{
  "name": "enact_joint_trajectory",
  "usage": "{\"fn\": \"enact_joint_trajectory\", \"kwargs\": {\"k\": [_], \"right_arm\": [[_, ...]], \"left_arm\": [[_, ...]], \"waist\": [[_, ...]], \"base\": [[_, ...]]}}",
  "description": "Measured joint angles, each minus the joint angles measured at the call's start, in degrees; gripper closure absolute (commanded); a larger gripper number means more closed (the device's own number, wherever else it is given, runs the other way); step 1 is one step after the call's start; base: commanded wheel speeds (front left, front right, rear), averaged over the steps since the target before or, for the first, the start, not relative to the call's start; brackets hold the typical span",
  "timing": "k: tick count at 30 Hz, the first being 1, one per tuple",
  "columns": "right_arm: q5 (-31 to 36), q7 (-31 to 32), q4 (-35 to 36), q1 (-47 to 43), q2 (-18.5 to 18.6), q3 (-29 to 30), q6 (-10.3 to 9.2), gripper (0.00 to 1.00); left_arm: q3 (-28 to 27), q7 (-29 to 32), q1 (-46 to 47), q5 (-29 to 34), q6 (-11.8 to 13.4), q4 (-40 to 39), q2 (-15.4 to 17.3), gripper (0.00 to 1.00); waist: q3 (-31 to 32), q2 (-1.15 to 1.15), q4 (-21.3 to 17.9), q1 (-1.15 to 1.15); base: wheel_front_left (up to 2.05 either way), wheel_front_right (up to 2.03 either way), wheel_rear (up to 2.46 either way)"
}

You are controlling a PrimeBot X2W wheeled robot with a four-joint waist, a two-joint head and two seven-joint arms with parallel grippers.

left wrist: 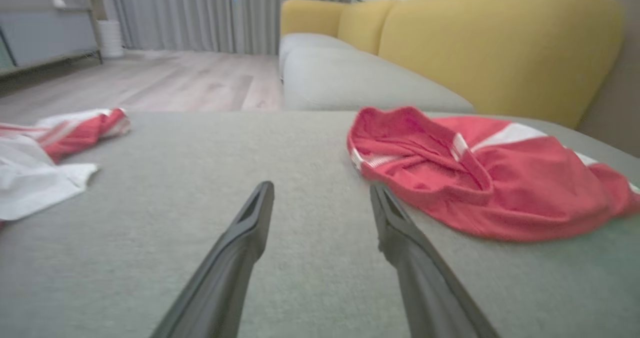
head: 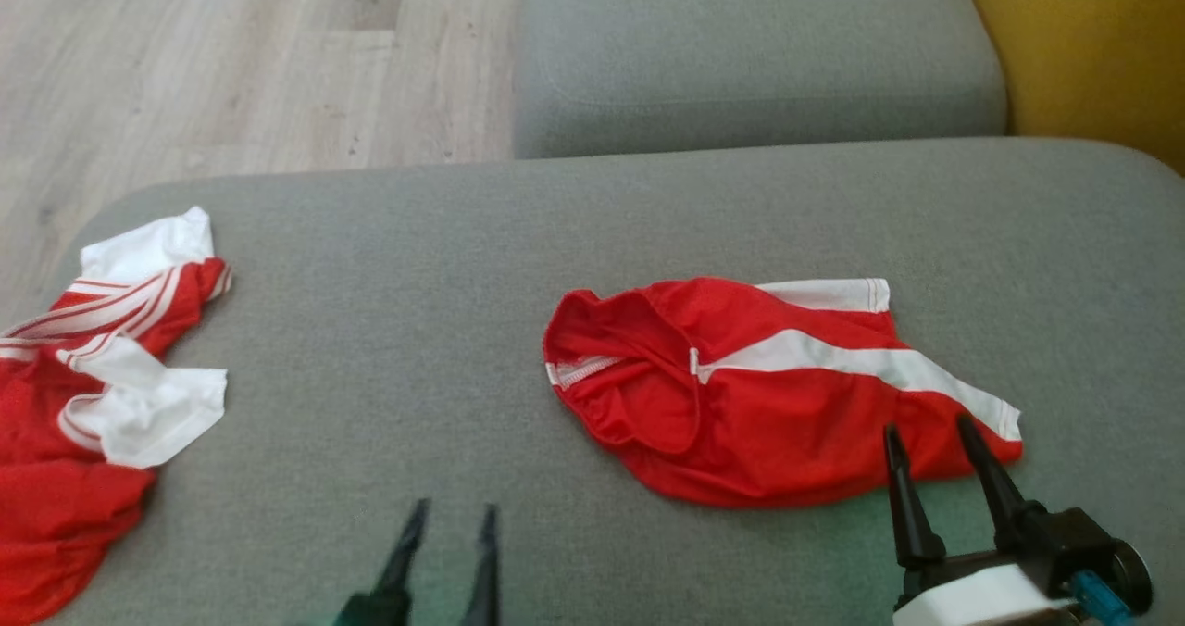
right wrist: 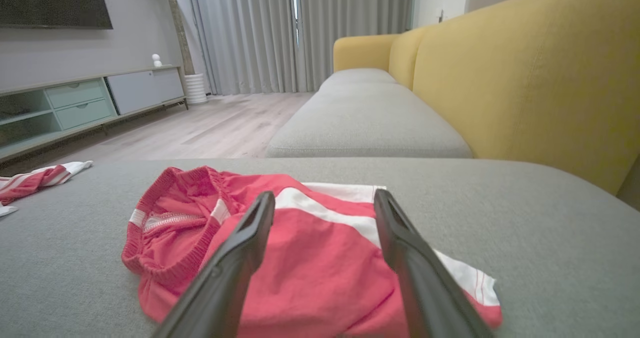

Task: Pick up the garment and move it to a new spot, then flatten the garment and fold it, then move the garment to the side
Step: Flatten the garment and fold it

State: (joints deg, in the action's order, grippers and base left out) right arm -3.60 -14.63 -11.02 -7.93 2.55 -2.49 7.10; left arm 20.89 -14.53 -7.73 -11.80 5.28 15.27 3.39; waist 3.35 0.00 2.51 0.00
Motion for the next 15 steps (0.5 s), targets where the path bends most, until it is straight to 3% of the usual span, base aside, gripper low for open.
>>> {"fn": "enact_joint_trajectory", "kwargs": {"k": [5, 9, 15], "right_arm": [[0.66, 0.00, 0.00, 0.16, 0.00, -0.48, 0.00, 0.00], [1.19, 0.00, -0.04, 0.26, 0.00, -0.56, 0.00, 0.00], [1.68, 0.00, -0.04, 0.78, 0.00, -0.74, 0.00, 0.00]], "left_arm": [[6.02, 1.53, 10.16, -6.95, -2.22, 4.75, -0.05, 0.00], [12.48, 6.65, 18.81, -12.67, -3.80, 6.92, -0.12, 0.00], [18.69, 15.50, 26.47, -20.69, -1.66, 10.67, -0.42, 0.00]], "waist": [[-1.75, 0.00, -1.63, 0.00], [-3.21, 0.00, -3.44, 0.01], [-5.45, 0.00, -6.55, 0.00]], "base": [[0.00, 0.00, 0.00], [0.00, 0.00, 0.00], [0.00, 0.00, 0.00]]}}
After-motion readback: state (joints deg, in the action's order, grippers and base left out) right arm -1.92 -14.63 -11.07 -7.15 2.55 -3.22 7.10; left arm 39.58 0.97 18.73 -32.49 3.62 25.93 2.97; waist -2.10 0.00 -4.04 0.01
